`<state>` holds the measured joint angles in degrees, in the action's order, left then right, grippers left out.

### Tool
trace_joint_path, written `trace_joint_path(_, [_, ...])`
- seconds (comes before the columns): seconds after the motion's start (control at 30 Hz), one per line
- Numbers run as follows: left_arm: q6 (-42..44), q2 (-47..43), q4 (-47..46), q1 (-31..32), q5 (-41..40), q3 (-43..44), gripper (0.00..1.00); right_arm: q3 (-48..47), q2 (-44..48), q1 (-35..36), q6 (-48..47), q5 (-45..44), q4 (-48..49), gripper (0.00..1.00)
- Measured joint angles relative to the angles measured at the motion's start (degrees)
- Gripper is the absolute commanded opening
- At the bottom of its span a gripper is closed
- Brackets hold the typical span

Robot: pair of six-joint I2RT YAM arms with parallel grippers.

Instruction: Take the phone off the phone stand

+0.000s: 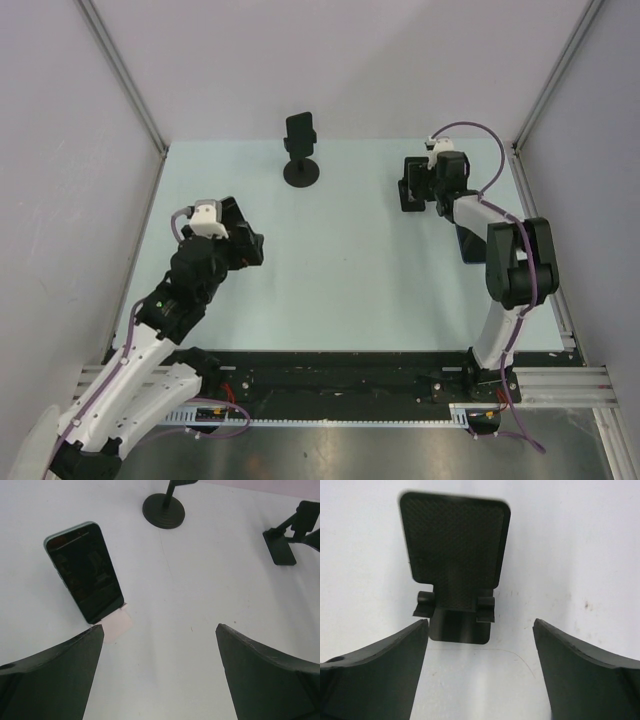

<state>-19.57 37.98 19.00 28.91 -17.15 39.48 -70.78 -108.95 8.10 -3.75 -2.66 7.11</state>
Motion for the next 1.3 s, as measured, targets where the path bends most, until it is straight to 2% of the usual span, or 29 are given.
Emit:
trace_joint_path(0.07, [-0.04, 0.46, 0.5, -0.35, -1.27, 1.22, 1.0, 0.0, 3.13, -0.02, 0.96, -0.02, -1.95, 1.0])
trace_joint_path(0.17, [0.0, 1.95, 0.74, -2.75, -1.7, 2.99, 1.0, 0.0, 8.66, -0.07, 2.32, -0.02, -5.07, 1.0])
trace_joint_path(0.33, [0.07, 4.59, 0.94, -13.09, 1.05, 4.83, 1.0, 1.11, 19.28, -0.02, 5.81, 0.85, -9.09, 1.0])
trace_joint_path(0.5, [2.84, 7.8, 0.72, -18.34, 4.31, 5.77, 1.0, 8.48, 31.39, 0.94, 11.8, 5.22, -9.01, 1.0])
trace_joint_path(0.6, [5.2, 9.42, -0.11, -20.92, 7.63, 5.77, 1.0, 16.15, 38.47, 3.52, 15.43, 9.33, -6.97, 1.0])
trace_joint_path(0.8, [7.15, 14.23, -3.54, -28.02, 16.83, 6.34, 1.0, 25.07, 44.5, 10.36, 19.23, 16.68, -5.49, 1.0])
trace_joint_path(1.03, [8.13, 22.58, -8.83, -36.3, 28.98, 6.6, 1.0, 27.1, 49.11, 15.08, 19.34, 23.78, -3.8, 1.0])
trace_joint_path(1.3, [10.49, 31.39, -21.22, -47.25, 50.73, 4.02, 0.96, 27.8, 50.25, 19.37, 18.14, 30.45, -2.62, 1.0])
